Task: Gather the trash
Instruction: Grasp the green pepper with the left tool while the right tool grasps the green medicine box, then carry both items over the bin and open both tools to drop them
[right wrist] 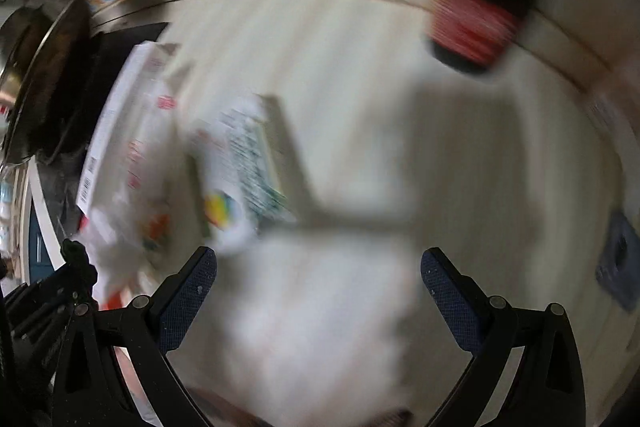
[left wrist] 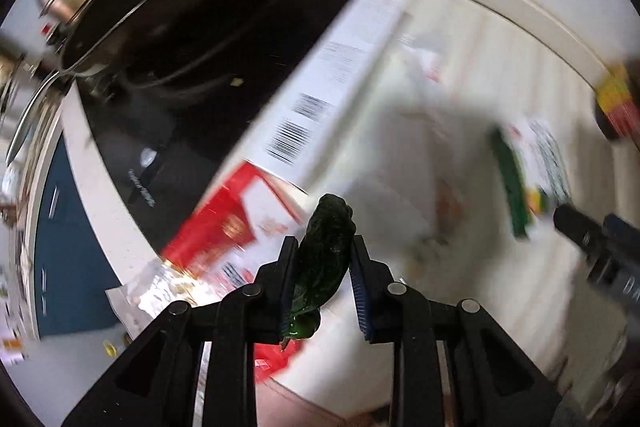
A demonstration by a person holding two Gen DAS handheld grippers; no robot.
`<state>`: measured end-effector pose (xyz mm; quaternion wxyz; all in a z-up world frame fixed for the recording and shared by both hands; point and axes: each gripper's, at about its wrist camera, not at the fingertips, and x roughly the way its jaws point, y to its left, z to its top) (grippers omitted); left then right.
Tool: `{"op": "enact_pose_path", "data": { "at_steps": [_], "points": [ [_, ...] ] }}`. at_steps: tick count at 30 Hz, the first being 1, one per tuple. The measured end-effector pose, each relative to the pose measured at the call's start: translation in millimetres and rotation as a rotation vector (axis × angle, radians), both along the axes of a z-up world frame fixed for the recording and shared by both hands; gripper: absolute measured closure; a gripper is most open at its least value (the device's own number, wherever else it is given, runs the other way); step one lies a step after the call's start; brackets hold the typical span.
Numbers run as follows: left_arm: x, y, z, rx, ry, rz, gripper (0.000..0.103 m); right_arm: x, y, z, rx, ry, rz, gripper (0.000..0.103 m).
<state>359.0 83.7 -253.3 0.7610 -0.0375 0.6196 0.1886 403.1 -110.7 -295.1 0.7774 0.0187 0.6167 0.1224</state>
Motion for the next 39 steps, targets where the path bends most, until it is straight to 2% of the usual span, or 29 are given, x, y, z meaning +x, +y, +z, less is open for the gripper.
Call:
{"op": "enact_pose_path", "data": {
  "at_steps": [2,3,5,6,7,8,12,19,26,31,35,39],
  "points": [
    [6,10,1,0.013,-0.01,0.029,0.081,6,20,-4,-0.009,-0.008,0.029,0.0],
    [-4,17,0,0.014,-0.015,0.038,0.081,9,33,-7,-0.027,-0.01,0.047,0.0],
    [-6,20,-2,0.016,-0.026,0.051,0.081,9,45,-11,-0.047,-0.011,0.076,0.006],
    [-6,22,-1,0.015,-0.032,0.054,0.081,11,52,-14,-0.067,-0.01,0.091,0.014],
    [-8,25,0,0.013,-0.036,0.055,0.081,12,58,-18,-0.089,-0.009,0.105,0.028],
    [-10,26,1,0.006,-0.041,0.057,0.081,12,62,-21,-0.103,-0.01,0.115,0.033],
    [-26,35,5,-0.015,-0.071,0.059,0.081,4,65,-20,-0.114,-0.055,0.116,0.034],
    [-75,53,47,-0.027,-0.178,0.071,0.081,-40,60,28,-0.094,-0.172,0.104,0.034],
    [-168,101,101,-0.014,-0.301,0.131,0.081,-112,92,96,-0.055,-0.29,0.168,0.034],
    [-260,154,125,-0.008,-0.363,0.234,0.081,-196,138,133,-0.002,-0.335,0.249,0.034],
    [-332,197,124,-0.003,-0.377,0.333,0.081,-259,188,139,0.031,-0.344,0.341,0.034],
    [-395,236,101,-0.011,-0.349,0.433,0.081,-324,247,122,0.046,-0.333,0.459,0.034]
  ]
}}
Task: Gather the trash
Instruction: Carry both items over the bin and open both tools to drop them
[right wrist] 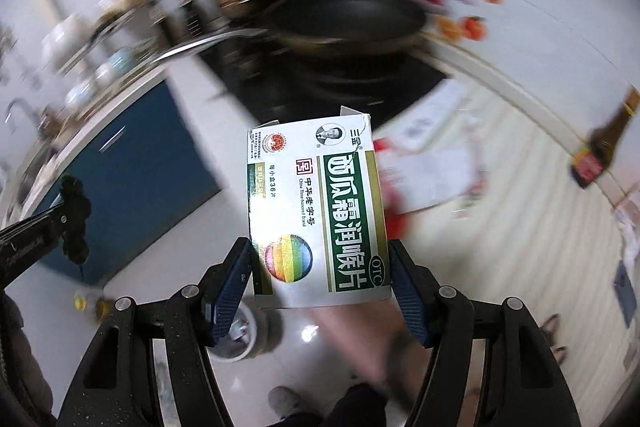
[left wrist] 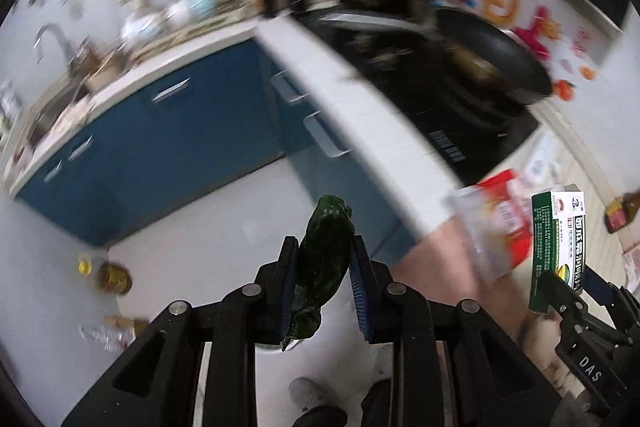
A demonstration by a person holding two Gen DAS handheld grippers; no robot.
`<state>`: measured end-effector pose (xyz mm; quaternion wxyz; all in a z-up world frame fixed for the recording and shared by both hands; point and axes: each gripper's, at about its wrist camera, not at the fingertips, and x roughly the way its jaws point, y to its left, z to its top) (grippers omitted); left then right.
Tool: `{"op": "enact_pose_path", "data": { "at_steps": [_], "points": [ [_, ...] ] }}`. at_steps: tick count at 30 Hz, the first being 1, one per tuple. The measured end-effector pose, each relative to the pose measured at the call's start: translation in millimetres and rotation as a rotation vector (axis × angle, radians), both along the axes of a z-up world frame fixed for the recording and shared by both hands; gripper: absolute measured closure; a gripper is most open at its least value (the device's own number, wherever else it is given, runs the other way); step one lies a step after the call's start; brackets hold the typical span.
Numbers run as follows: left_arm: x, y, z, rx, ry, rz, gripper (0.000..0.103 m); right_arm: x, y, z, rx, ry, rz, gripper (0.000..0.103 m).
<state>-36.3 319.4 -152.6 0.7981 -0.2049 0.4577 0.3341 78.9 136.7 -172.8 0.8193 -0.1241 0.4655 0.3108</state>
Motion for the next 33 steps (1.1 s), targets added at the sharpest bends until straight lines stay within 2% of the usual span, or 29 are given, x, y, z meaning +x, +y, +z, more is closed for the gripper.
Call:
{"op": "enact_pose_path", "data": {
  "at_steps": [4,7,12,15,18,22,26,30,32,33],
  "points": [
    [-54,34,-44,-0.067,0.05,0.097,0.081,-50,53,-38,-0.024,0.023,0.107,0.034],
    [-83,55,-87,-0.133,0.087,0.158,0.081,-83,92,-84,-0.077,0.054,0.185,0.034],
    [-124,92,-191,-0.29,0.132,0.273,0.081,-122,141,-168,-0.16,0.099,0.286,0.034],
    [-138,110,-255,-0.38,0.145,0.327,0.081,-137,165,-231,-0.208,0.148,0.337,0.034],
    [-151,125,-337,-0.497,0.143,0.372,0.081,-148,183,-300,-0.254,0.206,0.372,0.034],
    [-165,139,-435,-0.684,0.108,0.409,0.081,-154,196,-411,-0.313,0.309,0.396,0.034],
    [-176,145,-512,-0.749,0.085,0.437,0.077,-153,201,-513,-0.359,0.381,0.413,0.034],
    [-178,146,-562,-0.782,0.106,0.425,0.077,-152,203,-577,-0.364,0.452,0.412,0.034],
    [-176,147,-574,-0.74,0.15,0.419,0.068,-158,212,-604,-0.376,0.486,0.436,0.033],
    [-178,148,-578,-0.707,0.174,0.419,0.043,-159,215,-613,-0.389,0.491,0.443,0.033]
  ]
}}
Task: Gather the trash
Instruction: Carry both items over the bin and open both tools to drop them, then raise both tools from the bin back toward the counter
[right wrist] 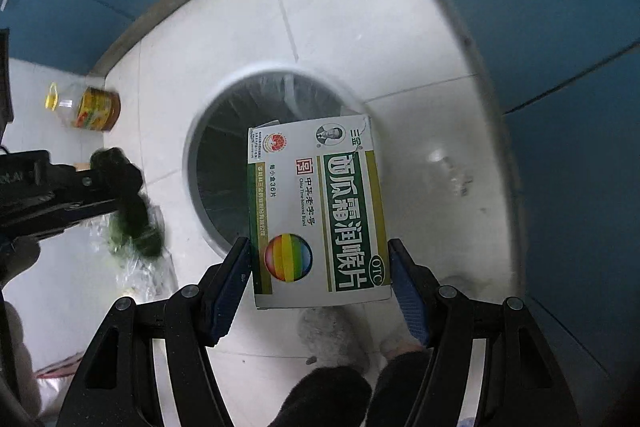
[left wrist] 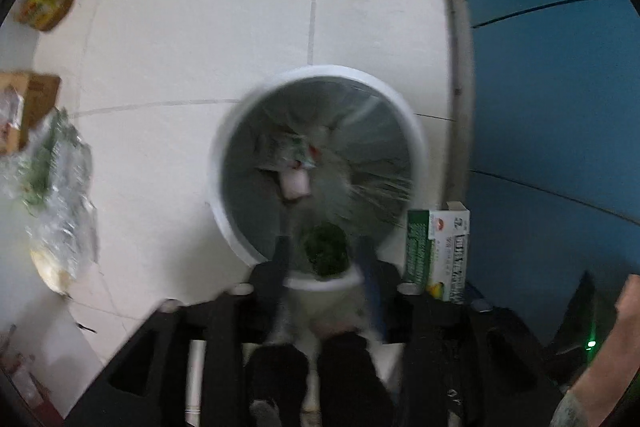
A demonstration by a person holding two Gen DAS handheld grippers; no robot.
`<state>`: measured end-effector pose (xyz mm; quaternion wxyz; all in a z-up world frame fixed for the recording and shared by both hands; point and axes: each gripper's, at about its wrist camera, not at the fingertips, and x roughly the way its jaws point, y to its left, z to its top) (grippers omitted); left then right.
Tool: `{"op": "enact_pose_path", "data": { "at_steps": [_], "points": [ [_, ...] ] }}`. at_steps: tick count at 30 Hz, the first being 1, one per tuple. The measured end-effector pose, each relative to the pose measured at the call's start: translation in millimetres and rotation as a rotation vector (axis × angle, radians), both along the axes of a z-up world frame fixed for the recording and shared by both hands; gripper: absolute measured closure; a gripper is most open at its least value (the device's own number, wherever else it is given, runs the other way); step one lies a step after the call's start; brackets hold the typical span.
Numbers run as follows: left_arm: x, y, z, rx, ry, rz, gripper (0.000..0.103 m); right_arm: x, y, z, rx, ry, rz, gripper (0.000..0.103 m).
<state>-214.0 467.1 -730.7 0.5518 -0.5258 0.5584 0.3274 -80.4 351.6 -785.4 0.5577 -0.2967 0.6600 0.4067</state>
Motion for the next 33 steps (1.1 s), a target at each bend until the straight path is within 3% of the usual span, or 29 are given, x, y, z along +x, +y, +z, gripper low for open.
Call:
{"op": "enact_pose_path", "data": {
  "at_steps": [1,2,3,4,9,13,19,25,33],
  "points": [
    [1,-1,1,0.017,0.008,-0.008,0.011,0,4,-8,-0.015,0.002,0.007,0.032],
    [-4,-1,4,0.046,0.009,-0.014,0.002,-1,6,-13,-0.028,0.004,0.011,0.031],
    [-9,-2,9,0.073,0.014,-0.015,0.001,-2,9,-16,-0.043,0.006,0.015,0.019],
    [-13,-4,15,0.091,0.026,-0.016,0.001,-2,7,-15,-0.045,-0.001,0.016,0.006],
    [-34,-10,71,0.231,0.119,-0.041,0.001,-6,-2,17,-0.041,-0.08,0.04,0.003],
    [-53,-27,142,0.355,0.158,-0.046,0.001,-9,-7,89,-0.01,-0.183,0.058,0.0],
    [-73,-59,247,0.453,0.136,-0.031,0.001,-22,-25,211,0.052,-0.253,0.069,0.0],
    [-79,-97,339,0.501,0.101,-0.035,0.001,-39,-49,334,0.126,-0.285,0.069,0.0],
    [-80,-142,429,0.549,0.049,-0.067,0.001,-52,-90,452,0.176,-0.271,0.054,0.0]
  ]
}}
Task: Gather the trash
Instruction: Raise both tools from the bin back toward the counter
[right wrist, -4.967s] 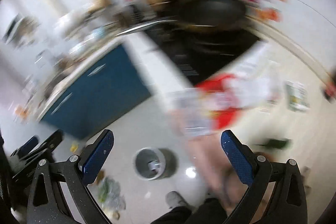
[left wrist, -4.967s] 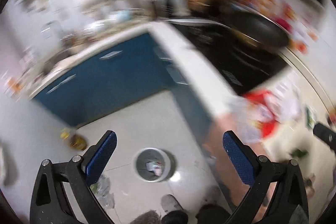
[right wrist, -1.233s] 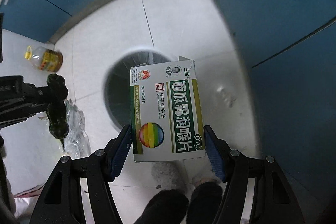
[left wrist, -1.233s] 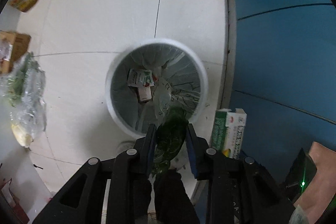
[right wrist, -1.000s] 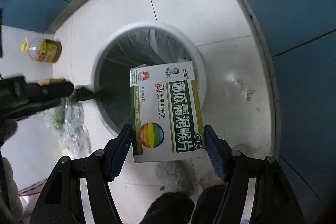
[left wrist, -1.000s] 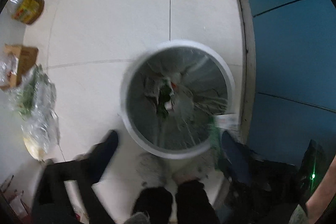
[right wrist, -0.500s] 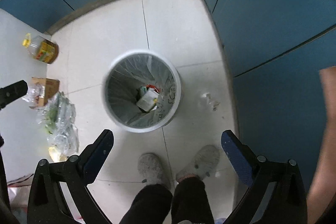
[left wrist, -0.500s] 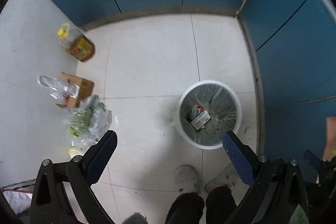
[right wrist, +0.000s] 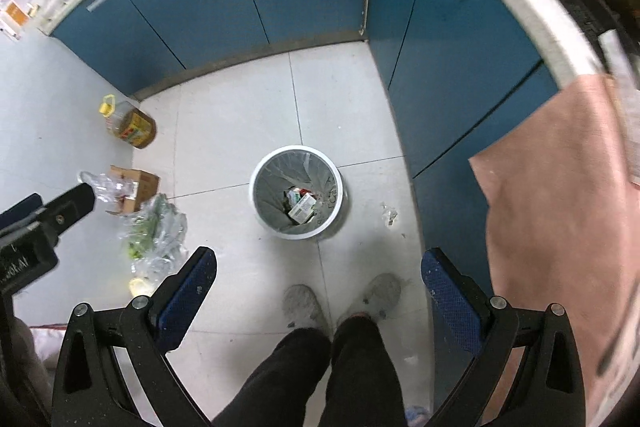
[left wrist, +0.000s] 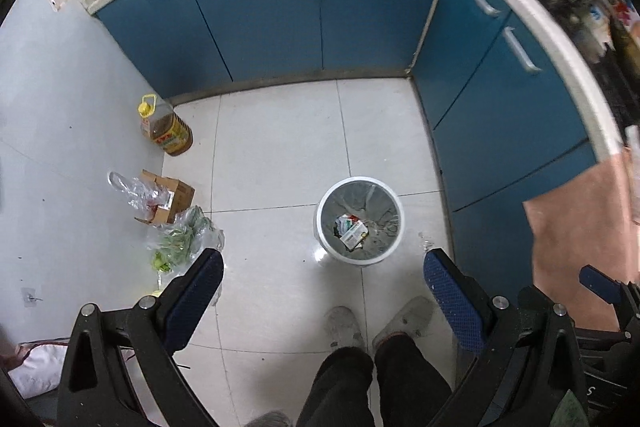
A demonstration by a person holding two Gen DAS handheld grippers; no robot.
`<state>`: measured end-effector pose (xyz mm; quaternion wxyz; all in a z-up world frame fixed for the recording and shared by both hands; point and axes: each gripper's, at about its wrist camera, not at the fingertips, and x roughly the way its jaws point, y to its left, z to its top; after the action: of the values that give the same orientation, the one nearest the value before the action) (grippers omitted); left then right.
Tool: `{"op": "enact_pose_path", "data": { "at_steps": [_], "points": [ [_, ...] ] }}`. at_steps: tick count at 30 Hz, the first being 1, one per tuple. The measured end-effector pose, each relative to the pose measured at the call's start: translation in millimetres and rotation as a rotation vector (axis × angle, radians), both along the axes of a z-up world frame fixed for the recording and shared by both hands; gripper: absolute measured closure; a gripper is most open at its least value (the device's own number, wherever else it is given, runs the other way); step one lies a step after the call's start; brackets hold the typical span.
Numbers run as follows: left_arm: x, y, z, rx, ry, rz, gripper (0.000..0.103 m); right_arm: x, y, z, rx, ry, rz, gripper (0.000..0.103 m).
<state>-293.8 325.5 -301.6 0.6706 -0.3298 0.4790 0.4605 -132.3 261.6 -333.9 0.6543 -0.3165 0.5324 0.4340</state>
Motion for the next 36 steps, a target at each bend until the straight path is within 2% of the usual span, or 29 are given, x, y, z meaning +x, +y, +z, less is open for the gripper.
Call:
{"op": "enact_pose_path", "data": {
  "at_steps": [6,14,17,21,25,28,32,36],
  "points": [
    [-6,-28,42,-0.001,-0.038,-0.021,0.001,-7,-31,68,0.053,-0.018,-0.003,0.0],
    [-7,-57,80,0.037,-0.049,-0.041,0.001,-13,-62,122,0.125,-0.037,-0.002,0.0],
    [-3,-64,96,0.089,-0.023,-0.033,0.001,-11,-67,134,0.154,-0.026,-0.011,0.0],
    [19,-66,119,0.188,-0.019,-0.043,0.001,4,-76,153,0.228,0.045,-0.055,0.0],
    [59,-66,147,0.279,-0.038,-0.053,0.001,43,-93,175,0.303,0.051,-0.14,0.0],
    [104,-66,162,0.299,-0.064,-0.097,0.001,91,-115,187,0.335,0.044,-0.231,0.0],
    [193,-77,174,0.329,-0.044,-0.187,0.001,182,-163,192,0.334,0.029,-0.416,0.0],
    [287,-96,166,0.353,0.013,-0.295,0.0,285,-220,177,0.306,0.009,-0.627,0.0]
  ]
}}
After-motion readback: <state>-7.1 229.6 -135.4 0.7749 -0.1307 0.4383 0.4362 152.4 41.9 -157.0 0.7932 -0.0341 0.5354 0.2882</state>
